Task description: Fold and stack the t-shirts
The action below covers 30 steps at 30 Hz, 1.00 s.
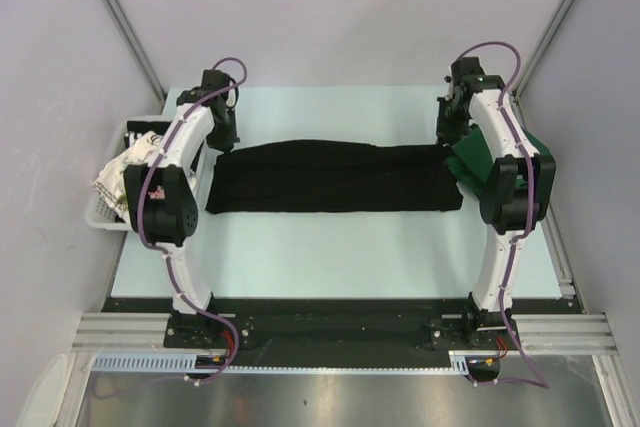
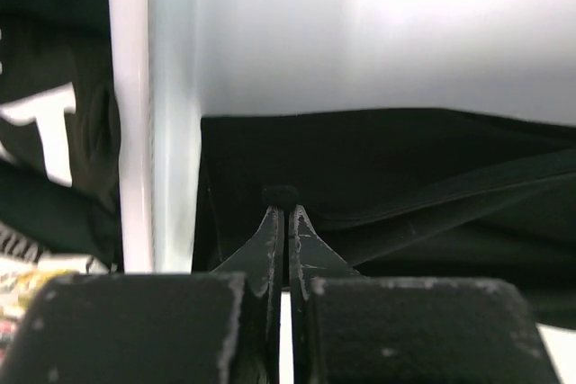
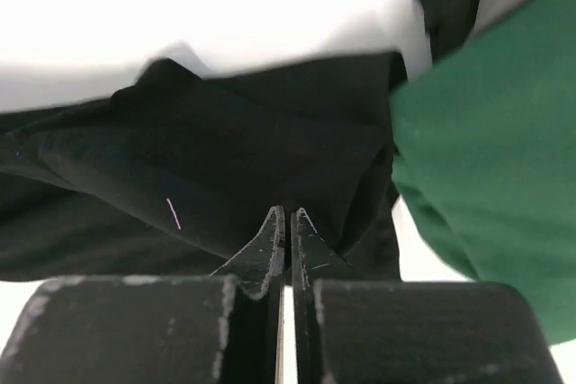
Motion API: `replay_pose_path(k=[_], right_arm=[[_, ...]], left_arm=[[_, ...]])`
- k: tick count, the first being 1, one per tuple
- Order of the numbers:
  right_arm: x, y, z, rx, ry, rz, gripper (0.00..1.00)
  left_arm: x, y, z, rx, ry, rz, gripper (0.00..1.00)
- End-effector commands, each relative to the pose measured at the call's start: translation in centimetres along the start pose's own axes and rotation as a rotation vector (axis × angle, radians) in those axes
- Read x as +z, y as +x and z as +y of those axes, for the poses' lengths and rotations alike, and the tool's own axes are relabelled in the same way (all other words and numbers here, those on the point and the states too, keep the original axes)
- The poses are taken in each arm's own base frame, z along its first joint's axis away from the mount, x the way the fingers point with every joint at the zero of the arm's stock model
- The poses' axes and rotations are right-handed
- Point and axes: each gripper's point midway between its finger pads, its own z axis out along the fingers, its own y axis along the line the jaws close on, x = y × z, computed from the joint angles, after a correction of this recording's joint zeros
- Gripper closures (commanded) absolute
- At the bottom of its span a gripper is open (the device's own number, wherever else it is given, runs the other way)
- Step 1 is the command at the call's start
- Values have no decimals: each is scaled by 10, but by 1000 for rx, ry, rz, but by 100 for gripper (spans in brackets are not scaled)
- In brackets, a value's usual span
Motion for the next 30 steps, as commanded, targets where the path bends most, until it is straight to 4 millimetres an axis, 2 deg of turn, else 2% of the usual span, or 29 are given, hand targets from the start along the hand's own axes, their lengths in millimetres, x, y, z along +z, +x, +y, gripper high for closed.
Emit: replay_pose_path(k=[1, 7, 8, 15, 21, 30], right_arm=[[-29, 16, -7, 30, 47, 32, 100], [-37, 41, -18, 67, 75, 93, 100], [-35, 50, -21, 74, 81, 116, 100], [-37, 86, -23, 91, 72, 201, 100], [-39, 106, -29, 95, 86, 245, 100], [-30, 136, -31, 101, 99, 336, 100]], left_arm=[[-29, 8, -3, 7, 23, -25, 100], [-33, 27, 1, 11, 3, 21, 100], [-33, 29, 1, 10, 0, 29, 100], [-36, 47, 8, 14, -36, 75, 100], [-36, 64, 15, 23, -61, 106, 100], [-34, 88, 27, 25, -115, 147, 100]])
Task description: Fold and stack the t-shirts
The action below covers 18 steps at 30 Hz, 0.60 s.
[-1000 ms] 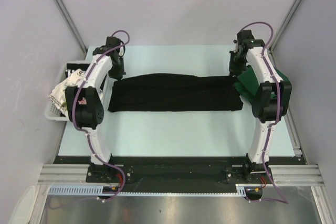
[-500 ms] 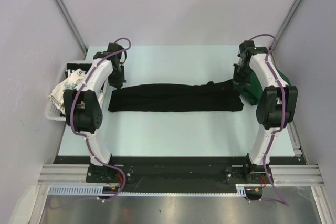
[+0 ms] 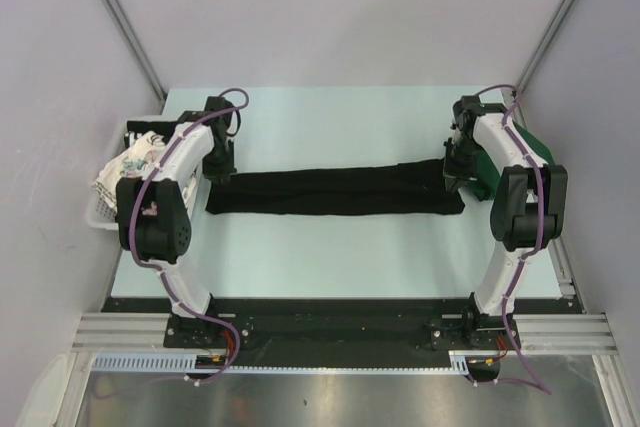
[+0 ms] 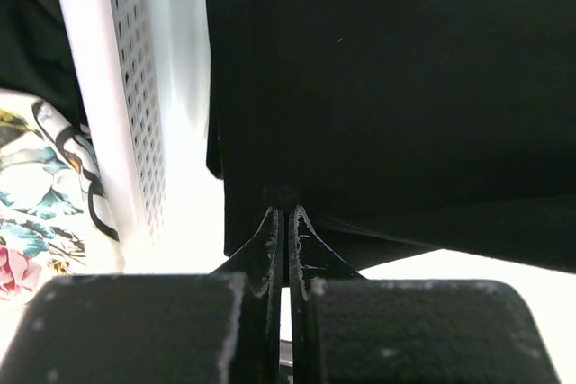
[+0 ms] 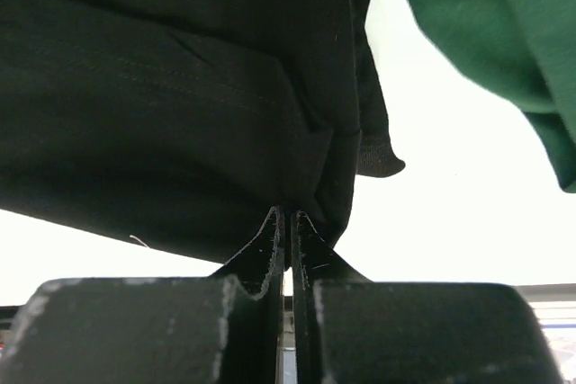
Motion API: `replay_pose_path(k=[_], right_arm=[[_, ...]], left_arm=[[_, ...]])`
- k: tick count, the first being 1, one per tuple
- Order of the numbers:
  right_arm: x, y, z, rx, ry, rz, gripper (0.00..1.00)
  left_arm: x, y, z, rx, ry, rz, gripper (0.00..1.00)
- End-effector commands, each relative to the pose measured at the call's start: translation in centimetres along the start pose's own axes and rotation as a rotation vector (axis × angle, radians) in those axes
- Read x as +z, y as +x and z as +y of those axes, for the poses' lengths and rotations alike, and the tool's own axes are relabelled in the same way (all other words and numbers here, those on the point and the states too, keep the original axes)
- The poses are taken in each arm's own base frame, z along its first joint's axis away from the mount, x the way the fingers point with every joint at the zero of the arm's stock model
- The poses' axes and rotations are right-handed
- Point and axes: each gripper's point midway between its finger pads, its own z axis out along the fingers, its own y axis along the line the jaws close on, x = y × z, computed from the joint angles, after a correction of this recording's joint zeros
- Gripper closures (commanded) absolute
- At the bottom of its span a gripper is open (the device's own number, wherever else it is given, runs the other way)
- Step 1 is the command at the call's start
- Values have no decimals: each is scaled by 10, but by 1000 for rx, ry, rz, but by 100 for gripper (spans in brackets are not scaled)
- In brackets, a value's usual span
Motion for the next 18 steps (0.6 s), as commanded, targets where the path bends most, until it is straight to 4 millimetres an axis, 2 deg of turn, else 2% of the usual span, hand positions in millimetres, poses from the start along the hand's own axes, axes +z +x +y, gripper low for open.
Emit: replay_pose_path(k=[1, 5, 18], right_arm=[[-11, 15, -4, 13, 6, 18, 100], [-1, 25, -8, 19, 23, 68, 100], [29, 32, -11, 3, 68, 160, 100]], left_arm=[[-13, 4, 9, -21, -45, -35, 100], [-9, 10, 11, -23, -55, -17, 100], [4, 16, 18, -34, -119, 15, 100]])
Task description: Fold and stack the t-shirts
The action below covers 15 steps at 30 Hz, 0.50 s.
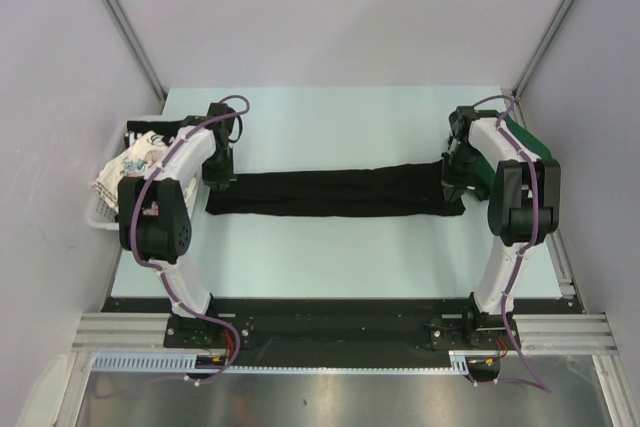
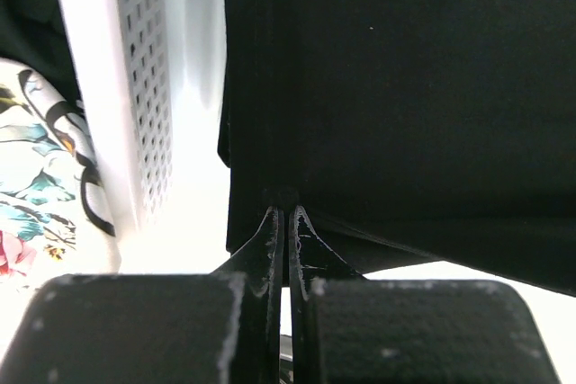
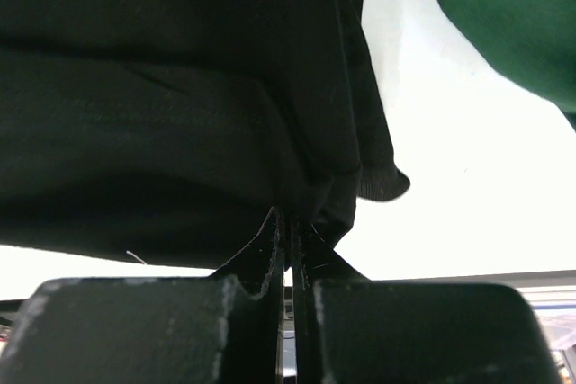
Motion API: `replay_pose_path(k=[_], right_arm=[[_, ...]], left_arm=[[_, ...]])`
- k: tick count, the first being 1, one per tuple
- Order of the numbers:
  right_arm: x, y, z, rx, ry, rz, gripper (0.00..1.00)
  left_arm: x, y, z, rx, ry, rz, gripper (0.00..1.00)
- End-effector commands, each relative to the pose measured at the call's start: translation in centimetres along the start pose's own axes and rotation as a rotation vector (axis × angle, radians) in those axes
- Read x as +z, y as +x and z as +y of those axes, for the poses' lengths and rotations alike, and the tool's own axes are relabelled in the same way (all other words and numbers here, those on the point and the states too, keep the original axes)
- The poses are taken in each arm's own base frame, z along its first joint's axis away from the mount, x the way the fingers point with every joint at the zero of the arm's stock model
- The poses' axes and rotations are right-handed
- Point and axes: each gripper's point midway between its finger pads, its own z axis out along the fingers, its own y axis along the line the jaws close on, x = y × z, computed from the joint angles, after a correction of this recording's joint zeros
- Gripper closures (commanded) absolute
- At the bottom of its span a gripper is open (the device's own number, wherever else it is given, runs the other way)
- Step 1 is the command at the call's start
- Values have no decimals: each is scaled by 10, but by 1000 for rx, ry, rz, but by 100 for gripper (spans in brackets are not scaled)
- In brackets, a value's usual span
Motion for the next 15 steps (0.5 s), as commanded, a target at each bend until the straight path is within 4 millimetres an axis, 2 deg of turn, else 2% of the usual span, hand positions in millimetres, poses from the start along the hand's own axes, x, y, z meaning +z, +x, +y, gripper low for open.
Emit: replay_pose_path(k=[1, 4, 8, 15], right_arm=[[11, 11, -5, -4, 43, 68, 100], [17, 14, -2, -22, 48, 89, 100], [22, 12, -7, -31, 101, 83, 100], [21, 8, -9, -30, 116, 65, 100]], left_arm=[[-7, -4, 10, -21, -57, -33, 99], [-4, -4, 12, -18, -70, -22, 96], [6, 0, 10, -6, -77, 8, 95], [-5, -22, 16, -44, -109, -84, 99]])
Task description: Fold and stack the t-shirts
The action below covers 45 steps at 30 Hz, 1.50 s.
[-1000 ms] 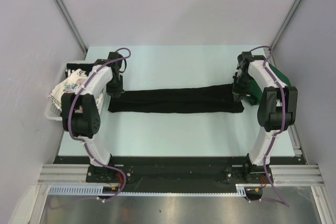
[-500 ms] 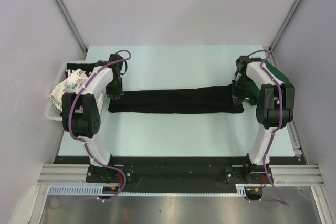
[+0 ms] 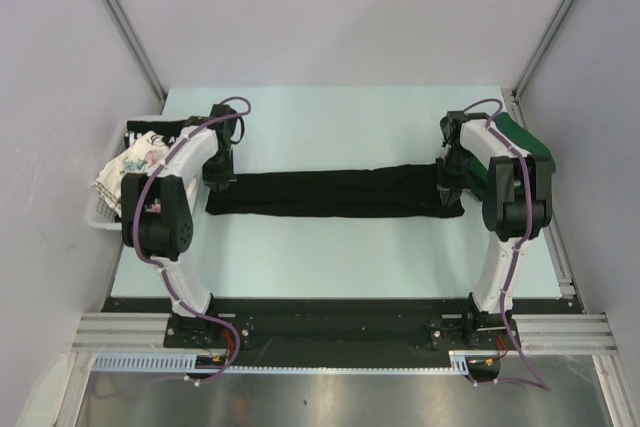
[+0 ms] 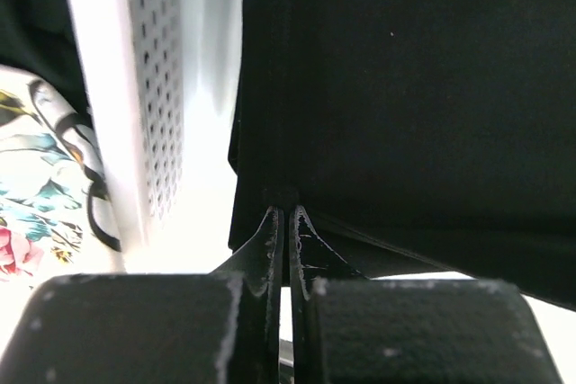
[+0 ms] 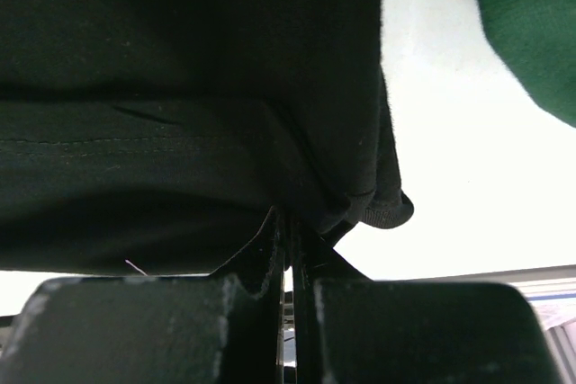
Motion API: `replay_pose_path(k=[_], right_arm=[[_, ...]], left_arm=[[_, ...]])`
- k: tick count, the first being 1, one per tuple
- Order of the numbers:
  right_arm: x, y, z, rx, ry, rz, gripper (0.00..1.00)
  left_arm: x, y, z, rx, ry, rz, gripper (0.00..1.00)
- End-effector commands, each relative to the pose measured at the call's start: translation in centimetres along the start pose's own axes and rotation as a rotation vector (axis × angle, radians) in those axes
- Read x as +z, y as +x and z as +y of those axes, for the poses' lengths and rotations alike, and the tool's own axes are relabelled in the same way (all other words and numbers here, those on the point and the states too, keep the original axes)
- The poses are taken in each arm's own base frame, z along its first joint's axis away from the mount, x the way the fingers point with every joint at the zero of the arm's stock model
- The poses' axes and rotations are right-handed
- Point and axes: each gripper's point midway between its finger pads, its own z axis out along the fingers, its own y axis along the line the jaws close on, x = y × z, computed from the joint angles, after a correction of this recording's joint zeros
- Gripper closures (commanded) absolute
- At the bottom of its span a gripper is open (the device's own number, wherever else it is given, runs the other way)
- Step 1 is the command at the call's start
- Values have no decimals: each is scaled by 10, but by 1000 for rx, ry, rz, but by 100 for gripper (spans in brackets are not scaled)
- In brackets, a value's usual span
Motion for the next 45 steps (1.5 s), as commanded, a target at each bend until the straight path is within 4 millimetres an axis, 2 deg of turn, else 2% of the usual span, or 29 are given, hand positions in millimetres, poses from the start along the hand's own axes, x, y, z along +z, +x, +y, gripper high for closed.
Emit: replay_pose_path(k=[1, 5, 9, 12, 13, 15, 19, 27, 31, 33, 36, 45], right_arm=[[3, 4, -9, 4, 48, 21, 100], [8, 6, -7, 1, 44, 41, 100], [10, 7, -7, -1, 46, 49, 100], [11, 7, -7, -2, 52, 52, 87], [10, 6, -7, -2, 51, 49, 77], [9, 6, -6, -1, 49, 46, 74], [1, 4, -6, -2, 44, 25, 69], [-47, -15, -8, 13, 48, -85, 66], [-57, -22, -10, 14, 59, -116, 65], [-59, -24, -11, 13, 61, -132, 64], [-60, -30, -15, 18, 78, -177, 56], [-38, -35, -17, 7, 88, -219, 43]], left_arm=[[-11, -24, 12, -34, -65, -91, 99], [6, -15, 9, -9, -83, -19, 99], [10, -12, 0, -22, -40, 1, 75], [11, -15, -3, -26, -31, 3, 65], [11, -15, -3, -24, -33, 10, 64], [8, -20, -3, -27, -35, -1, 60], [-1, -29, 0, -35, -43, -21, 59], [-34, -53, 0, -53, -4, -90, 59], [-42, -60, -6, -45, 25, -121, 59], [-43, -62, -9, -45, 36, -131, 59], [-40, -60, -15, -36, 57, -126, 59], [-44, -62, -23, -12, 86, -133, 60]])
